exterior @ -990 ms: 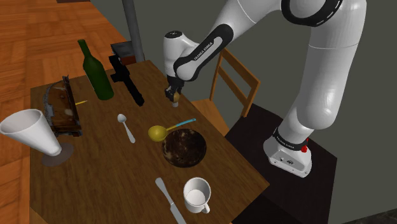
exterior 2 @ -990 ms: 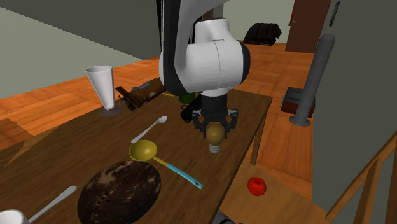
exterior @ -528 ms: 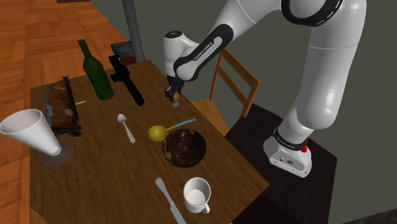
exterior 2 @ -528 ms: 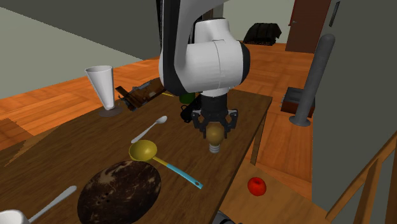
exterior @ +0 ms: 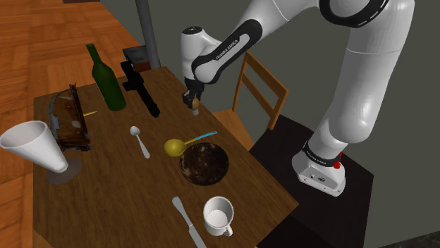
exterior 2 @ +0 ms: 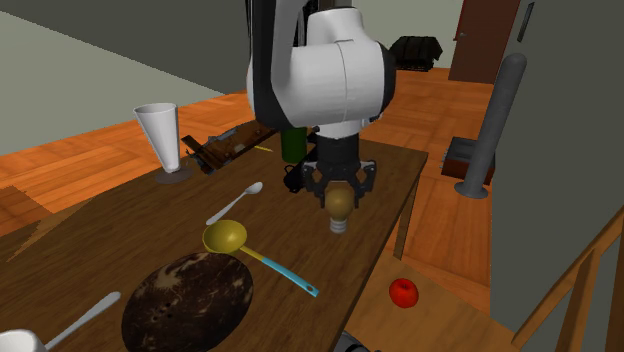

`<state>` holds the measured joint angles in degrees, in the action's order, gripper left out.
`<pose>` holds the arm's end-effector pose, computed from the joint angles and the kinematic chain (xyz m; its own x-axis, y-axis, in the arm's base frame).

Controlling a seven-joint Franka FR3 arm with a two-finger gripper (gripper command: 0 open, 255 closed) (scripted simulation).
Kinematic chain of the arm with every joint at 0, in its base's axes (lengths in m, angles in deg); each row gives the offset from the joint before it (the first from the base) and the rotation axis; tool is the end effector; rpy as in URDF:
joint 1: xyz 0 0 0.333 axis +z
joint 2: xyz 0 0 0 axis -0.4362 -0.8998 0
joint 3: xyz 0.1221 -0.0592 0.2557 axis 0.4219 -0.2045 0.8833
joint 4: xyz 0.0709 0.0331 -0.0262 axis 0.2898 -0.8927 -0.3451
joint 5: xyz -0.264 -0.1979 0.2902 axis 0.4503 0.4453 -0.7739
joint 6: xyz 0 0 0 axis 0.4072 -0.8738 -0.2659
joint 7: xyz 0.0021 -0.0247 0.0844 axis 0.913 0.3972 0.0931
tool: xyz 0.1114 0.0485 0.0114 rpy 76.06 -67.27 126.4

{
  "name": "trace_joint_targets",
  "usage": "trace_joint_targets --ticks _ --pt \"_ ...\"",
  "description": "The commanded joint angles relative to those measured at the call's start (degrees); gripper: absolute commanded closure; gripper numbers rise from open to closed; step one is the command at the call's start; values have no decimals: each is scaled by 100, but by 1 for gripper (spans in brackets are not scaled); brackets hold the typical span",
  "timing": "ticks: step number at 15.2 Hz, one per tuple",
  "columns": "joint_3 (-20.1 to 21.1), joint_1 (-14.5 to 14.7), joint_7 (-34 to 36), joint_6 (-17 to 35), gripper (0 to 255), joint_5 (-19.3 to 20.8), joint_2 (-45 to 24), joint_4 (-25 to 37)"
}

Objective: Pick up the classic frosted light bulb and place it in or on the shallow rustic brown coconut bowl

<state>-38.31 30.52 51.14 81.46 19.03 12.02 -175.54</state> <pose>0.5901 0.1440 0.2129 0.9873 0.1406 0.0734 0.1355 -0.9883 0.0702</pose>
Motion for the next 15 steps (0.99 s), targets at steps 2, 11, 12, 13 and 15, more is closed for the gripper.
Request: trace_joint_targets --ticks 2,11,12,13,15 --pt "31 -8 -48 -215 255 -69 162 56" --pt "84 -39 -205 -819 255 -247 582 256" --pt "88 -41 -220 -888 255 -265 623 284" --pt "92 -43 -236 -957 255 -282 664 314" --pt "99 -47 -265 -1096 255 -314 742 377"
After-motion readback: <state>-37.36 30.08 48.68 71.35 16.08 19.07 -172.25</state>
